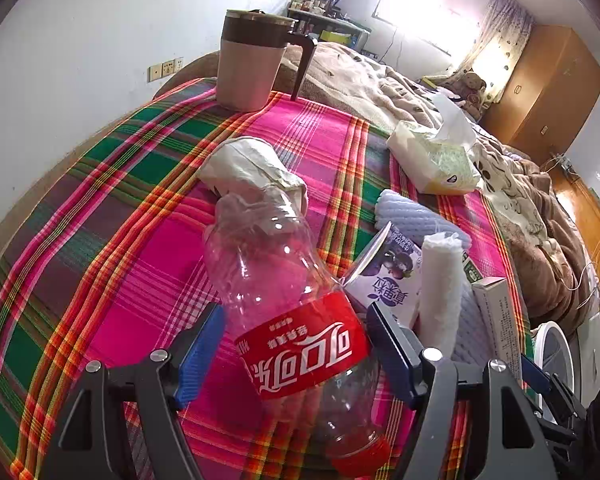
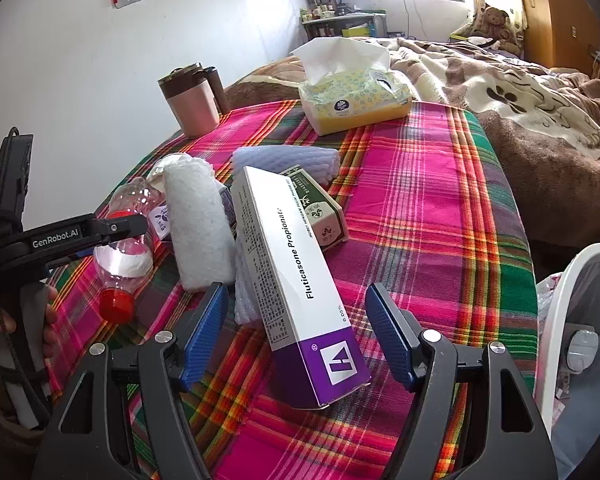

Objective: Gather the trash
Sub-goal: 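Grasp the purple-white cream box with the right gripper while the left grasps the Coca-Cola bottle, then carry the cream box over the bin with the right gripper while the left carries the bottle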

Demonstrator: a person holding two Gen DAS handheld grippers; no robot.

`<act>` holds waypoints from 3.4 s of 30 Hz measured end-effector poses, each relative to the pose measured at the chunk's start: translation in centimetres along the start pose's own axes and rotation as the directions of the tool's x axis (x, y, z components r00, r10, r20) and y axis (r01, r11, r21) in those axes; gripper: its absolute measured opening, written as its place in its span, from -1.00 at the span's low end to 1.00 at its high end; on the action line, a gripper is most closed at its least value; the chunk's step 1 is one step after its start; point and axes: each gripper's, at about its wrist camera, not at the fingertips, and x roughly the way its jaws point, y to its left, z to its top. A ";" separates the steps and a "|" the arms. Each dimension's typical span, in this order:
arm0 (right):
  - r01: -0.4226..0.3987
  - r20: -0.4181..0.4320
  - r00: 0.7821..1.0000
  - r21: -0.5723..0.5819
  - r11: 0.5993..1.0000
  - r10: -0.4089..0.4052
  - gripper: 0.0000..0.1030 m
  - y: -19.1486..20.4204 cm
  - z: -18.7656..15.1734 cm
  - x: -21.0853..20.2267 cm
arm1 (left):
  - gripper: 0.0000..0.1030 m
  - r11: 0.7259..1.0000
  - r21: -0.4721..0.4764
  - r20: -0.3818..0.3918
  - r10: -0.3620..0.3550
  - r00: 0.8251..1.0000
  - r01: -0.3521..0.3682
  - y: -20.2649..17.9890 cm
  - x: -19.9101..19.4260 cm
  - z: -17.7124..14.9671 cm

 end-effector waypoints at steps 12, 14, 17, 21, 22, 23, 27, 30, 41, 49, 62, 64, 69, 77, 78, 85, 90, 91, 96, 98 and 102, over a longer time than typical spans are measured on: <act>-0.002 -0.003 1.000 -0.023 1.000 0.002 -0.13 0.4 0.0 0.3 | 0.41 0.999 0.038 -0.030 0.037 0.999 -0.035 0.5 1.1 -0.5; -0.005 0.001 1.000 -0.020 1.000 0.006 -0.14 0.4 -0.1 0.2 | 0.40 0.999 0.045 -0.021 0.032 0.999 -0.031 0.5 0.9 -0.5; -0.007 0.005 1.000 -0.019 1.000 0.007 -0.15 0.4 -0.2 0.1 | 0.39 0.999 0.039 -0.014 0.000 1.000 0.001 0.5 0.8 -0.6; -0.006 0.025 1.000 -0.012 1.000 0.007 -0.30 0.3 -0.3 -0.3 | 0.39 0.999 0.046 0.011 0.010 1.000 -0.010 0.6 0.1 -0.9; -0.002 0.029 1.000 -0.010 1.000 0.002 -0.32 0.2 -0.3 -0.4 | 0.39 0.999 0.045 0.013 0.003 1.000 -0.004 0.6 -0.1 -1.0; -0.001 0.031 1.000 -0.007 1.000 0.001 -0.33 0.2 -0.3 -0.5 | 0.39 0.999 0.045 0.017 0.001 1.000 -0.001 0.5 -0.2 -1.2; 0.006 0.042 0.999 -0.004 1.000 -0.006 -0.39 0.2 -0.5 -0.8 | 0.39 0.998 0.065 0.037 -0.001 0.999 -0.001 0.2 -1.3 -1.9; 0.004 0.058 0.998 0.000 1.000 -0.004 -0.42 0.3 -0.6 -1.4 | 0.39 0.997 0.074 0.051 -0.016 0.999 0.013 -0.1 -2.3 -2.3; 0.022 0.131 0.991 0.020 1.000 -0.025 -0.50 0.1 -1.3 -3.9 | 0.39 0.988 0.148 0.097 -0.045 0.994 0.030 -2.4 -5.8 -4.3; 0.030 0.196 0.980 0.042 0.999 -0.038 -0.50 -0.4 -1.9 -6.7 | 0.39 0.975 0.207 0.111 -0.103 0.989 0.078 -4.9 -7.9 -5.6; 0.065 0.277 0.956 0.110 0.992 -0.094 -0.50 -3.2 -2.9 -11.2 | 0.39 0.939 0.314 0.116 -0.184 0.976 0.140 -10.7 -10.2 -7.6; 0.078 0.289 0.951 0.126 0.989 -0.111 -0.50 -3.9 -3.2 -11.9 | 0.39 0.931 0.337 0.122 -0.194 0.973 0.144 -11.8 -10.5 -7.9; 0.111 0.295 0.943 0.165 0.980 -0.156 -0.50 -5.6 -3.8 -13.1 | 0.39 0.905 0.386 0.110 -0.241 0.964 0.182 -14.8 -10.7 -8.6; 0.164 0.307 0.922 0.245 0.956 -0.237 -0.50 -8.9 -4.6 -15.0 | 0.39 0.856 0.460 0.080 -0.304 0.949 0.236 -20.0 -10.6 -9.6; 0.175 0.306 0.918 0.256 0.951 -0.252 -0.50 -9.4 -4.7 -15.2 | 0.39 0.847 0.473 0.075 -0.315 0.946 0.244 -20.8 -10.6 -9.7; 0.217 0.298 0.902 0.314 0.924 -0.313 -0.50 -11.8 -5.3 -16.1 | 0.39 0.804 0.520 0.038 -0.359 0.933 0.288 -24.9 -10.1 -10.5; 0.251 0.287 0.889 0.346 0.904 -0.357 -0.50 -13.3 -5.6 -16.8 | 0.39 0.772 0.545 0.003 -0.390 0.921 0.325 -27.9 -9.3 -10.9; 0.263 0.278 0.887 0.356 0.897 -0.370 -0.50 -13.8 -5.7 -16.8 | 0.39 0.767 0.550 -0.002 -0.395 0.919 0.331 -28.4 -9.2 -11.0; 0.288 0.238 0.887 0.387 0.876 -0.396 -0.50 -15.4 -6.3 -16.4 | 0.39 0.735 0.575 -0.048 -0.407 0.912 0.358 -31.3 -7.8 -11.8; 0.297 0.216 0.890 0.394 0.870 -0.402 -0.50 -15.9 -6.4 -16.1 | 0.39 0.725 0.592 -0.054 -0.402 0.914 0.354 -32.2 -7.3 -12.2; 0.315 0.186 0.892 0.399 0.861 -0.412 -0.50 -16.8 -6.8 -15.7 | 0.39 0.709 0.589 -0.101 -0.412 0.906 0.388 -33.7 -6.1 -12.8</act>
